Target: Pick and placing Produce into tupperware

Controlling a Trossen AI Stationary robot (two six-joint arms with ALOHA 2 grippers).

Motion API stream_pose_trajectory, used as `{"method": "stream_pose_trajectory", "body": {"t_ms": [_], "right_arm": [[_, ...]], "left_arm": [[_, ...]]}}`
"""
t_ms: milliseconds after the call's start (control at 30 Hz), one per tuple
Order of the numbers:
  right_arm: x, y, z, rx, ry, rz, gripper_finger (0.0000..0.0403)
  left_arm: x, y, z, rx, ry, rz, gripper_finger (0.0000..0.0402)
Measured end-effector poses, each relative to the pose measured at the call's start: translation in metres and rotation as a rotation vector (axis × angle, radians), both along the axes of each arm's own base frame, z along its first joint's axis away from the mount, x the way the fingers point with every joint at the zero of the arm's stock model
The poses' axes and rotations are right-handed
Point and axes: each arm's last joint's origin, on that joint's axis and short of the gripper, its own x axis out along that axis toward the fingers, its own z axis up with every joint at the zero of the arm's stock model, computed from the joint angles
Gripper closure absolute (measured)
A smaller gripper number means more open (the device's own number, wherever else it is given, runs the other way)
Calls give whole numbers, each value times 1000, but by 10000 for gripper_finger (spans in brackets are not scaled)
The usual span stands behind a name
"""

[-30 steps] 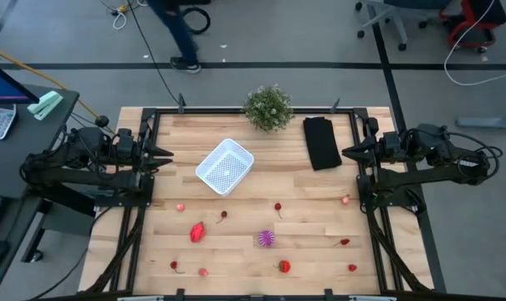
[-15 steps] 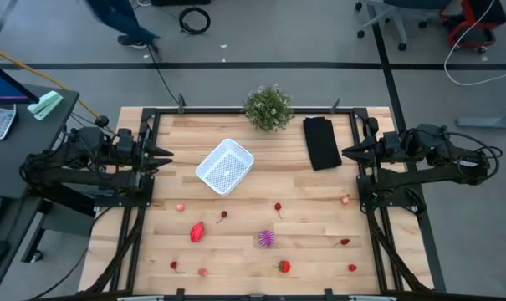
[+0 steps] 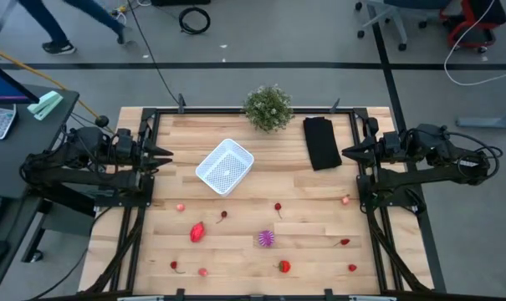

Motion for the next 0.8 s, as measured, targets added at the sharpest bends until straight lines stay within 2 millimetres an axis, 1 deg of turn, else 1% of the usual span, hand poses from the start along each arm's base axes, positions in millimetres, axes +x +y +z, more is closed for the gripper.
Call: {"method": "stream_pose_trajectory", "body": {"t_ms": [167,500,667,800], "right_arm": [[0,0,0,0,0,0,364],[0,0,0,0,0,0,364],[0,0,0,0,0,0,364],[0,0,0,0,0,0,364]], "left_arm": [[0,0,0,1,0,0,315],[0,0,0,1,-2,4,328],[0,1,0,-1,0,11,327],[0,1,-1,-65,10,11,328]]}}
